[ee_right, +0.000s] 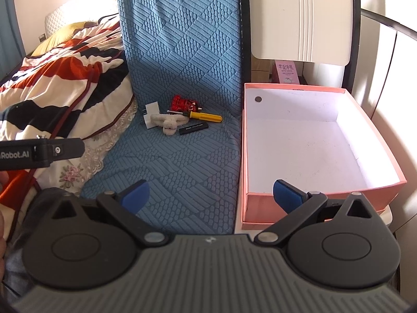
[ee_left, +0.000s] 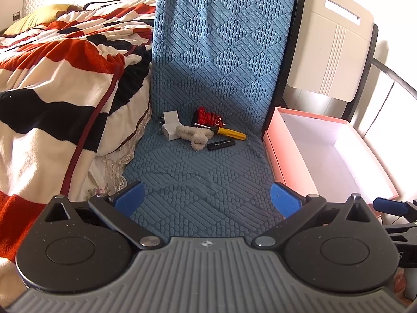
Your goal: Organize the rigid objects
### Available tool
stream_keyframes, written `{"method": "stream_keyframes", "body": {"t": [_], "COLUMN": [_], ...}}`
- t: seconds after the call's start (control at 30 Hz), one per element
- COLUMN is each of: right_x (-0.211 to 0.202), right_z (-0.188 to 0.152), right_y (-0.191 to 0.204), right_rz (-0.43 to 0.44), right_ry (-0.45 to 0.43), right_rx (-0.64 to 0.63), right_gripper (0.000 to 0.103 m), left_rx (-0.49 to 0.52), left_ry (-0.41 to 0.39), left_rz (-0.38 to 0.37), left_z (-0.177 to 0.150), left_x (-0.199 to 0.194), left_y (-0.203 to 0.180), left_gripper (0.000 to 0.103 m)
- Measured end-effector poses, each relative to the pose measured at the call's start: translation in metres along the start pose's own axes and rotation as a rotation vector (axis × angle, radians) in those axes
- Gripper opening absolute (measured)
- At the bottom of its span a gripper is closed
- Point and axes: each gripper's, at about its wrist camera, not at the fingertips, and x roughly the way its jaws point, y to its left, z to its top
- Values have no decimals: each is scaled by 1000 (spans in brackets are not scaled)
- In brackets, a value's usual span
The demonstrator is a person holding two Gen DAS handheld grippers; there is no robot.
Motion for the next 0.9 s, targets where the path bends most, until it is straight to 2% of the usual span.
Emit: {"method": "stream_keyframes", "body": {"t": [0.5,0.9], "right_x": [20,60], "right_z": [1,-2], "right_y": [3,9], "right_rz": [-1,56], "right_ry": [10,-23], "right_rx": [-11,-8], "right_gripper": [103,103], "left_rx": [-15,-41], "left_ry": [-10,20], "left_rz": [-7,-23], "left_z": [5,9], "left_x": [24,75], "left_y": [11,34], "left_gripper": [103,103]}}
